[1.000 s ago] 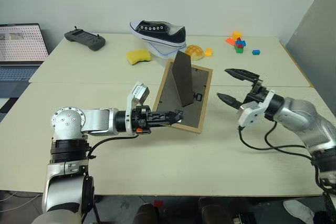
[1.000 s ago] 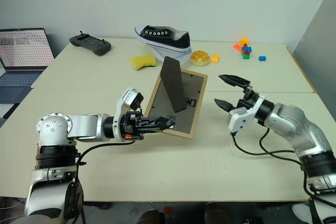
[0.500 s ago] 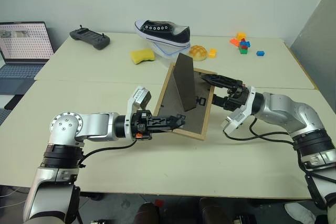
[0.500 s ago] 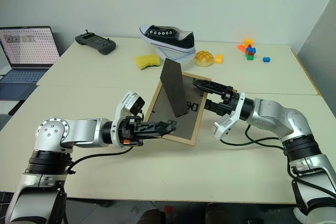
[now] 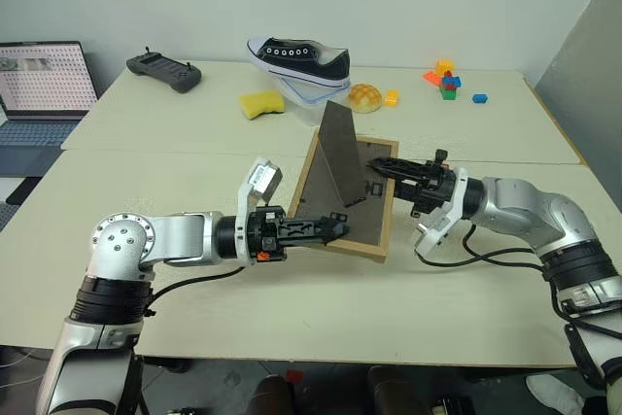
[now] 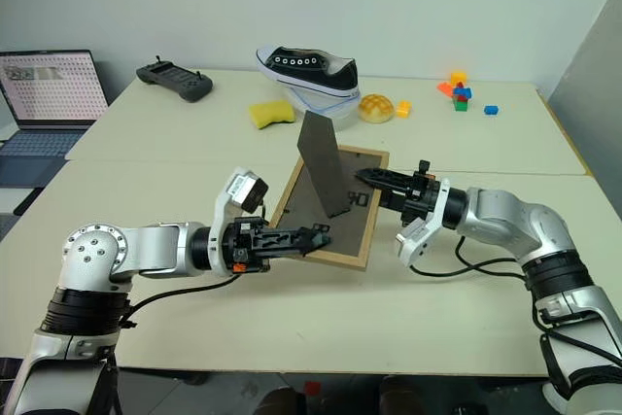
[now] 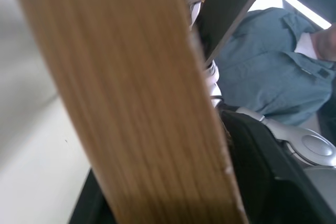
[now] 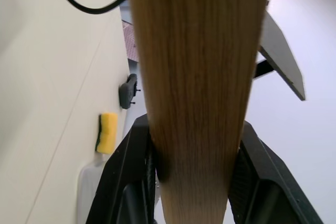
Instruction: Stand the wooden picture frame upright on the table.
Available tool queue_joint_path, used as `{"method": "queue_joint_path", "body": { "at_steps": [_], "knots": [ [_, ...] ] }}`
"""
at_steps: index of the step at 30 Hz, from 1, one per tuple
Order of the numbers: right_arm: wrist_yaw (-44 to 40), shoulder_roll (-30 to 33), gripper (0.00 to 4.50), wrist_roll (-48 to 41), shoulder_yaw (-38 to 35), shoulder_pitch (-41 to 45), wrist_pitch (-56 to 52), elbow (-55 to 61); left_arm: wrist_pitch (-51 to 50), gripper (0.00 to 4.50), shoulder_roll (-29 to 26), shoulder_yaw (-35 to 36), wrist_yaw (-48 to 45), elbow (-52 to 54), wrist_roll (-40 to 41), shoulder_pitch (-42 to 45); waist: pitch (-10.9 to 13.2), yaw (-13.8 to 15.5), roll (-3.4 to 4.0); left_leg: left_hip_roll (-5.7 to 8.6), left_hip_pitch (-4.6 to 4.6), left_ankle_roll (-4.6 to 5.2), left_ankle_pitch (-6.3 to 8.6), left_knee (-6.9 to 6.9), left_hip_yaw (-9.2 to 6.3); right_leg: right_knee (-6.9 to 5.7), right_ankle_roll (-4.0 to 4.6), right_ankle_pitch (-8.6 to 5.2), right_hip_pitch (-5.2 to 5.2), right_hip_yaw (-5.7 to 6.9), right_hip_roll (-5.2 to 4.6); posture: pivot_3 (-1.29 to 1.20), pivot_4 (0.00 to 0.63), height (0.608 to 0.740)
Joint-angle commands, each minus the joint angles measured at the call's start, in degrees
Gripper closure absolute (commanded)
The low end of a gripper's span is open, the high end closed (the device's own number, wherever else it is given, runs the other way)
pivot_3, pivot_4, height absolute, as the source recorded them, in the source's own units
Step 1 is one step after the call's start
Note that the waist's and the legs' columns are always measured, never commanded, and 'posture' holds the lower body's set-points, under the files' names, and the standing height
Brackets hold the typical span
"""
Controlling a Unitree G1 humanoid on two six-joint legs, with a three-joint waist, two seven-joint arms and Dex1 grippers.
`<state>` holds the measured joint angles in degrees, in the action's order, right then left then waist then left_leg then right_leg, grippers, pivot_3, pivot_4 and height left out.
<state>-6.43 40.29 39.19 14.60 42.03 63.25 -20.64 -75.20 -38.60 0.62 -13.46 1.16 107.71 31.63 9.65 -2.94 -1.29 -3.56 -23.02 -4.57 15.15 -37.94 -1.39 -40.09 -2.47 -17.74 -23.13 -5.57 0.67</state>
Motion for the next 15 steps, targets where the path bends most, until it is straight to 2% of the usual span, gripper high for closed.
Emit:
{"method": "queue_joint_path", "body": {
  "at_steps": [1,4,7,10,15],
  "knots": [
    [-1.9,0.0,3.17,-9.7,-1.1,0.5,-0.5,0.3,3.6,1.27,-1.3,3.6,0.7,-2.3,-2.5,2.5,0.0,0.0,0.0,0.0,0.0,0.0,0.0,0.0,-0.01,0.0,0.0,0.0,0.0,0.01,0.0,0.0,0.15,0.74],
    [-7.6,-0.1,3.18,-16.7,0.5,-0.9,-3.4,-2.7,5.3,0.66,-3.7,7.1,0.8,-0.6,-3.2,3.3,0.0,-0.1,0.0,0.0,0.0,0.0,0.0,0.0,0.01,0.01,0.0,0.0,0.01,0.0,0.0,0.0,0.15,0.74],
    [-15.1,-1.8,3.19,-28.4,0.0,-2.4,-11.8,-3.7,7.1,0.04,-5.8,9.6,2.1,5.3,-3.9,0.9,0.0,-0.2,0.0,-0.05,-0.01,0.01,0.0,0.02,-0.01,0.04,0.01,0.0,0.01,0.01,0.0,0.0,0.15,0.74],
    [-23.8,-5.5,3.19,-41.9,-1.3,-3.4,-25.8,-1.1,9.3,0.0,-7.3,11.7,2.9,11.5,-9.7,-2.9,0.0,-0.4,0.0,-0.05,-0.01,0.01,0.0,0.02,0.0,0.0,0.0,0.0,0.01,0.01,-0.06,0.0,0.15,0.74],
    [-34.0,-11.4,3.19,-61.9,-4.6,-4.1,-57.9,5.1,15.9,0.0,-8.9,11.1,1.3,21.0,-27.2,-7.5,0.0,-0.2,0.03,-0.1,0.0,0.0,0.0,0.01,-0.06,-0.04,0.02,0.0,0.03,0.07,-0.02,0.0,0.15,0.74]
  ]
}}
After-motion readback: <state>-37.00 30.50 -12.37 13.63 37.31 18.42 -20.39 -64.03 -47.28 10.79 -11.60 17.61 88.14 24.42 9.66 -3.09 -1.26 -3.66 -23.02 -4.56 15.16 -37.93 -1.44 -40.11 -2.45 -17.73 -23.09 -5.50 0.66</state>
